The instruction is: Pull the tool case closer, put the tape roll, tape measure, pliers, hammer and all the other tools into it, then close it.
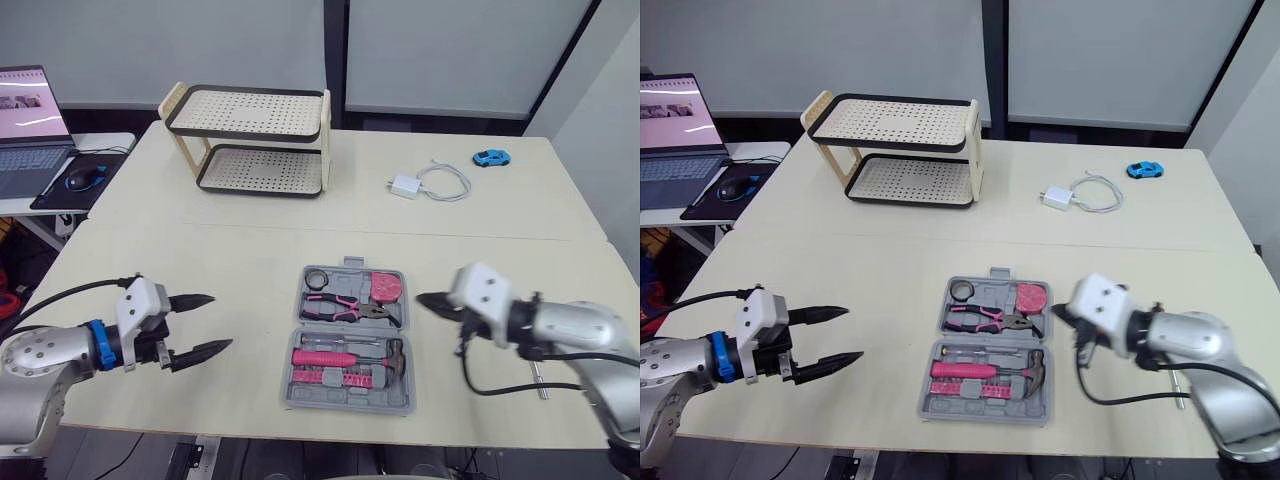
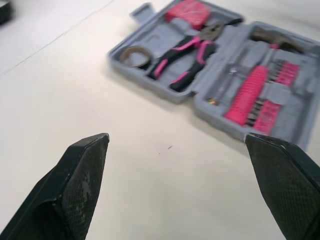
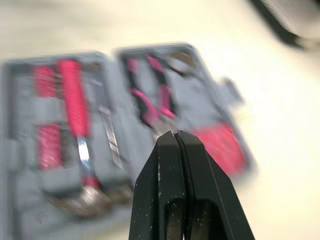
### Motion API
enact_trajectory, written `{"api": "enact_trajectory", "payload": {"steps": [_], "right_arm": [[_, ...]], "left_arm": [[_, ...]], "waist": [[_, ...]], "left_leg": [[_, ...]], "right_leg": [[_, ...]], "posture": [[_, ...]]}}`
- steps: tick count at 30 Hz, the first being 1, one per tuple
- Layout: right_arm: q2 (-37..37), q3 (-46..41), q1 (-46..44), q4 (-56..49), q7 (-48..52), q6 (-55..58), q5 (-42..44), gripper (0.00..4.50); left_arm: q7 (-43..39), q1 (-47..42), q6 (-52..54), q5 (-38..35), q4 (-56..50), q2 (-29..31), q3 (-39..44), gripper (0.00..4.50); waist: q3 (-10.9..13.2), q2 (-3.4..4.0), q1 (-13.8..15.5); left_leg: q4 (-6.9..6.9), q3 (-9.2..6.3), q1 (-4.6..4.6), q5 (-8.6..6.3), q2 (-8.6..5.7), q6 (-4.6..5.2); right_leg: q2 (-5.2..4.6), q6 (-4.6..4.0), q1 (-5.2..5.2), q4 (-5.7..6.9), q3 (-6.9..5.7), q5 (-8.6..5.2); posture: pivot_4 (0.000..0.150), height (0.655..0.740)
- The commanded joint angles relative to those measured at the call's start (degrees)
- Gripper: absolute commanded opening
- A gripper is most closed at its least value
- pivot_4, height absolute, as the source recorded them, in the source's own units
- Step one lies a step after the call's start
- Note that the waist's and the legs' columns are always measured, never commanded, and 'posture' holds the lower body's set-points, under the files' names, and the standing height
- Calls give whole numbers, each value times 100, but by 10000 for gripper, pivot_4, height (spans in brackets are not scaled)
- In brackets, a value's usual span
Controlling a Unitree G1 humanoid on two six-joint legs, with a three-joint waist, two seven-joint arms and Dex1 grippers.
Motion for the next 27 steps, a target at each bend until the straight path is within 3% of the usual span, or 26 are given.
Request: {"api": "enact_trajectory", "payload": {"steps": [1, 5, 10, 17, 27], "right_arm": [[-17, -1768, 1004, 144, 190, -529, 151, 67], [572, -3168, 2312, 735, 93, -1300, 232, 67], [1262, -3684, 3207, 1778, -289, -2253, 93, 67], [1528, -3787, 3544, 2337, -548, -2306, 410, 14399], [1346, -3731, 3559, 2357, -790, -2086, 631, 35840]], "left_arm": [[340, 195, -32, 23, 167, -125, 438, 45000], [826, 466, 83, 81, 277, -363, 657, 45000], [1560, 685, 476, 40, 141, -750, 820, 45000], [2157, 1088, 1176, -224, -367, -1120, 1015, 45000], [2407, 1744, 1069, -186, -769, -1477, 1184, 45000]], "waist": [[-4, -4, 6], [-17, -17, 18], [-17, -21, -8], [-18, -20, -119], [-11, -28, -117]], "left_leg": [[-1, 0, 6, 0, 0, 0], [-3, 3, 9, 0, 0, 0], [-25, 20, 72, -1, 5, -1], [-35, 68, 90, -3, 5, -3], [-36, 75, 89, -8, 5, -10]], "right_leg": [[0, 0, 5, 1, 0, 0], [0, -2, 10, -4, 3, -1], [2, -4, 67, -37, 22, -33], [-4, 23, 76, -60, 78, -26], [-6, 4, 63, -66, 86, -46]], "posture": [[1500, 7350], [1500, 7350], [1500, 7350], [1500, 7350], [1500, 7350]]}}
